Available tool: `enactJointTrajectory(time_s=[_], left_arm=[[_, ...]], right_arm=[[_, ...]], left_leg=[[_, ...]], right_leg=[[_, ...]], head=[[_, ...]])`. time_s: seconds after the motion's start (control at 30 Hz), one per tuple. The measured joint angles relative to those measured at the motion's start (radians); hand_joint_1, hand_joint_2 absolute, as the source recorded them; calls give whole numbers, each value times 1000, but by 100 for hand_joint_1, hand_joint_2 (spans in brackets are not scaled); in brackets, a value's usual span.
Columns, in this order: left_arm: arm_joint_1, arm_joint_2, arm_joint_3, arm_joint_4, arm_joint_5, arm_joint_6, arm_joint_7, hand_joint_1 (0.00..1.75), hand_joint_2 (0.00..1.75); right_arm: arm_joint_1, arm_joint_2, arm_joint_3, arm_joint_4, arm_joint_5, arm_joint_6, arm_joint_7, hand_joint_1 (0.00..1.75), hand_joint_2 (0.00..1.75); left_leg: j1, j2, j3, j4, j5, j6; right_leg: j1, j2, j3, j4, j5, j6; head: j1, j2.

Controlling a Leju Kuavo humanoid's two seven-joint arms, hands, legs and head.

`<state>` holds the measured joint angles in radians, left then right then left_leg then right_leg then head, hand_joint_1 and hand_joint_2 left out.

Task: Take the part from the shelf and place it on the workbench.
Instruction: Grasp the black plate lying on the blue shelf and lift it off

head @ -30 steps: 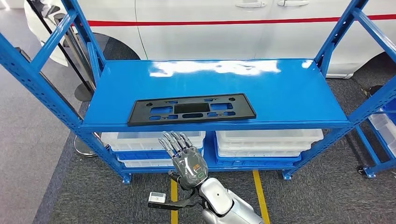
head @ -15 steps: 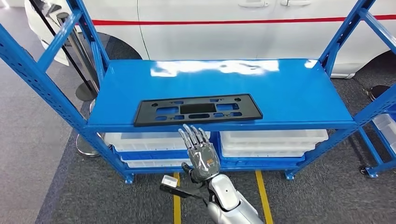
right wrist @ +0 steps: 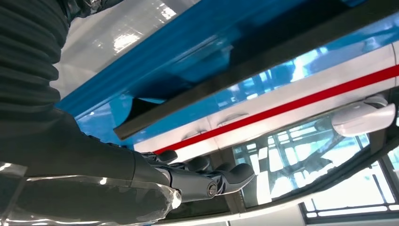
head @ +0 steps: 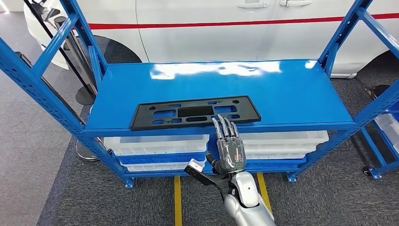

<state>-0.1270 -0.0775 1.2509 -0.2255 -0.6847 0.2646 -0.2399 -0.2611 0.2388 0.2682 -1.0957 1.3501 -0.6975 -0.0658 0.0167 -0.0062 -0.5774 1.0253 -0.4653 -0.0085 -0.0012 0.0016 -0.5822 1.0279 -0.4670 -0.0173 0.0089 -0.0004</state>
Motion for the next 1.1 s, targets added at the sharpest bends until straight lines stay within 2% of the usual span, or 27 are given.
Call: enactJointTrajectory(time_s=[0.07,0.13,0.17,0.23,0.27,0.3,0.33,0.37,0.4,0.43,0.47,0.5,0.53,0.6,0.67,0.7,0.77,0.8,0.83,0.87,0.93,0.97,1.0,1.07,1.1], left_arm=[[2,1,0,0,0,-1,0,0,0],[5,1,0,0,-3,-4,-4,0,0],[4,-1,-1,0,-8,-8,-15,0,0],[1,-15,-11,-4,-25,-14,-48,0,0],[-2,-26,-18,-8,-33,-15,-62,0,0],[-5,-37,-25,-14,-38,-13,-69,0,0],[-8,-48,-31,-19,-41,-11,-72,0,0],[-10,-57,-35,-23,-42,-10,-71,0,0],[-11,-66,-39,-26,-42,-10,-70,0,0],[-13,-74,-43,-30,-41,-10,-70,0,0],[-14,-81,-46,-33,-41,-10,-68,0,0],[-16,-86,-49,-37,-40,-10,-67,0,0],[-18,-91,-50,-39,-39,-10,-67,0,0],[-20,-96,-51,-44,-36,-9,-66,0,0],[-23,-99,-52,-48,-30,-5,-65,0,0],[-24,-100,-51,-49,-26,-2,-65,0,0],[-26,-100,-51,-50,-16,0,-63,0,0],[-26,-100,-51,-51,-10,0,-62,0,0],[-25,-100,-51,-51,-5,0,-61,0,0],[-24,-100,-51,-52,-1,-1,-61,0,0],[-23,-99,-51,-54,7,-2,-61,0,0],[-24,-98,-50,-55,11,-3,-62,0,0],[-25,-98,-50,-56,14,-4,-63,0,0],[-24,-98,-49,-57,20,-4,-66,0,0],[-22,-98,-49,-58,22,-4,-68,0,0]], right_arm=[[3,0,-5,-9,0,0,-4,0,175],[8,1,-7,-21,12,-1,-2,0,175],[11,1,-7,-26,28,-1,9,0,175],[21,4,-12,-31,78,-1,56,0,175],[29,5,-16,-32,100,-1,80,0,175],[38,5,-20,-32,115,-1,97,0,175],[45,6,-23,-33,121,-1,104,0,175],[49,7,-24,-34,123,-1,106,0,175],[50,8,-25,-35,123,-1,105,0,175],[50,11,-25,-36,123,-1,103,0,175],[50,14,-25,-37,123,-1,100,0,175],[50,17,-25,-37,123,-1,98,0,175],[50,20,-25,-37,122,-1,97,0,175],[50,26,-25,-37,120,-1,94,0,175],[48,33,-25,-37,119,-1,89,0,175],[46,37,-25,-36,119,-1,86,0,175],[45,42,-25,-32,120,-1,83,0,175],[45,43,-25,-29,120,-1,81,0,175],[45,43,-25,-26,119,-1,80,0,175],[45,44,-25,-24,118,-1,79,0,175],[45,48,-23,-20,115,-1,74,0,175],[44,50,-22,-19,113,-1,69,0,175],[43,52,-20,-17,109,-1,64,0,175],[42,55,-16,-14,102,-2,54,0,175],[41,57,-12,-12,100,-2,50,0,175]], left_leg=[[-3,-1,2,-4,1,12],[0,0,6,-11,5,24],[2,1,8,-15,7,30],[2,2,9,-15,6,38],[2,1,9,-15,5,40],[2,0,10,-14,4,41],[2,-1,12,-13,1,41],[2,-2,15,-11,-1,39],[2,-2,18,-10,-5,37],[0,-2,20,-9,-9,33],[-1,-1,22,-8,-12,29],[-3,-1,22,-8,-14,24],[-4,-1,23,-9,-15,19],[-2,0,26,-12,-19,7],[1,0,11,27,-45,-3],[2,1,-13,78,-70,-7],[2,1,-86,211,-121,-13],[2,1,-114,256,-128,-15],[2,1,-127,270,-118,-14],[2,1,-119,239,-86,-12],[-1,1,-65,111,-9,0],[-5,2,-37,49,16,8],[-8,2,-22,13,23,14],[-13,2,-14,-6,17,21],[-11,3,-11,-10,18,24]], right_leg=[[0,0,0,0,0,9],[-2,1,-8,23,-18,20],[-3,1,-24,60,-41,25],[-6,0,-84,181,-100,30],[-7,0,-114,238,-119,31],[-7,0,-133,269,-120,32],[-8,0,-134,262,-101,31],[-8,0,-118,220,-68,29],[-8,0,-88,152,-28,25],[-5,0,-58,87,-1,21],[-3,0,-37,41,14,17],[0,1,-25,14,18,14],[4,1,-22,7,14,12],[1,2,-20,1,15,3],[-5,1,-12,-9,16,-8],[-6,0,-9,-12,16,-14],[-4,-3,-6,-12,12,-21],[-2,-3,-3,-11,9,-23],[-1,-2,0,-10,6,-24],[0,-1,5,-8,2,-23],[2,0,17,-6,-9,-20],[4,0,20,-4,-14,-17],[4,0,21,-4,-17,-12],[5,-1,20,-5,-19,-1],[4,-1,21,-5,-22,5]], head=[[0,0],[0,0],[0,0],[0,0],[0,0],[0,0],[0,0],[0,0],[0,0],[0,0],[0,0],[0,0],[0,0],[0,0],[0,0],[0,0],[0,0],[0,0],[0,0],[0,0],[0,0],[0,0],[0,0],[0,0],[0,0]])
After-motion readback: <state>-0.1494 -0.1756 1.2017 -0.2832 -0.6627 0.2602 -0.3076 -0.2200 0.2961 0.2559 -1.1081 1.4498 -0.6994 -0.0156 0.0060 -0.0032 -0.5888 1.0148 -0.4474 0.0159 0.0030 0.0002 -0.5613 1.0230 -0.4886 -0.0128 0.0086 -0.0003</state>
